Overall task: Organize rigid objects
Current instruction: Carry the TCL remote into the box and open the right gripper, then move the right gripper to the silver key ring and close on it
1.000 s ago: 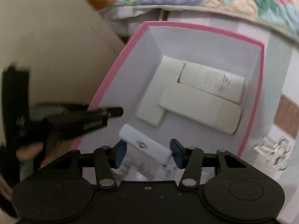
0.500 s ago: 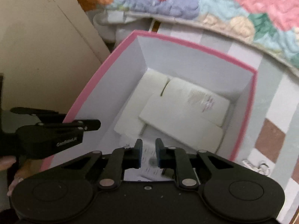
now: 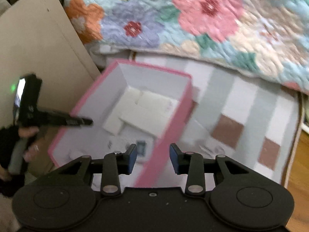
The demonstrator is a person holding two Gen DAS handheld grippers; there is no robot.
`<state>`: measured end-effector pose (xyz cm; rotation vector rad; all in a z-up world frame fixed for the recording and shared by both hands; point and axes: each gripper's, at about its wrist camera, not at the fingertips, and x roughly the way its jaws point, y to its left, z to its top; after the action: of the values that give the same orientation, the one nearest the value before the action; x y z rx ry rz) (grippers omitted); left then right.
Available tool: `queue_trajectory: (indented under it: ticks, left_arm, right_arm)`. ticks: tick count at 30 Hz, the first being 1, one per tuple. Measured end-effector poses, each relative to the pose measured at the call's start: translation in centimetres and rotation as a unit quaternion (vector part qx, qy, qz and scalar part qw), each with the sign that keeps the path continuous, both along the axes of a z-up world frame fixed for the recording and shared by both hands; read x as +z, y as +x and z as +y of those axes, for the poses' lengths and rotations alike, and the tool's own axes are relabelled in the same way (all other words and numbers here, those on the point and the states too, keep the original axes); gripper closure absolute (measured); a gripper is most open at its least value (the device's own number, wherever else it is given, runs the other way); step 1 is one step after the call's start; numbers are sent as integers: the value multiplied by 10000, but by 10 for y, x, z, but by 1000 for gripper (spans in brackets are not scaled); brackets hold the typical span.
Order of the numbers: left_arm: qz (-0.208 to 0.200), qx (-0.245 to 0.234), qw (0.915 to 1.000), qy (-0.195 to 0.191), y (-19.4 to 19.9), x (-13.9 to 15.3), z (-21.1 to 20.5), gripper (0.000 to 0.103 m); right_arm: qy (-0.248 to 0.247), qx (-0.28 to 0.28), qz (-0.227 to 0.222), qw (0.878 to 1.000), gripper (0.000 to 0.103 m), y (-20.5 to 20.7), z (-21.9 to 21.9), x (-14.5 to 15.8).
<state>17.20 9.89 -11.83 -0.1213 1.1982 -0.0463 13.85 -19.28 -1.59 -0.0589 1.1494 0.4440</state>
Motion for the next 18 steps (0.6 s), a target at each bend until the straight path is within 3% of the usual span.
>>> queue_trajectory:
  ticks: [4, 9, 12, 18]
  left_arm:
    - [11, -33, 10000, 49, 0, 0, -2, 97]
    - [-50, -153, 9993, 352, -1, 2, -12, 99]
    - [-122, -177, 9985, 495, -1, 5, -17, 99]
    - [-176, -221, 9978, 608, -1, 7, -19, 100]
  right_arm:
    - [-248, 114, -10, 9996, 59, -18, -24, -12]
    - [-696, 206, -906, 9932, 58, -34, -37, -29]
    - [-938, 262, -1150, 9886, 47, -31, -38, -44]
    - [-977, 263, -998, 9898, 41, -7, -46, -76]
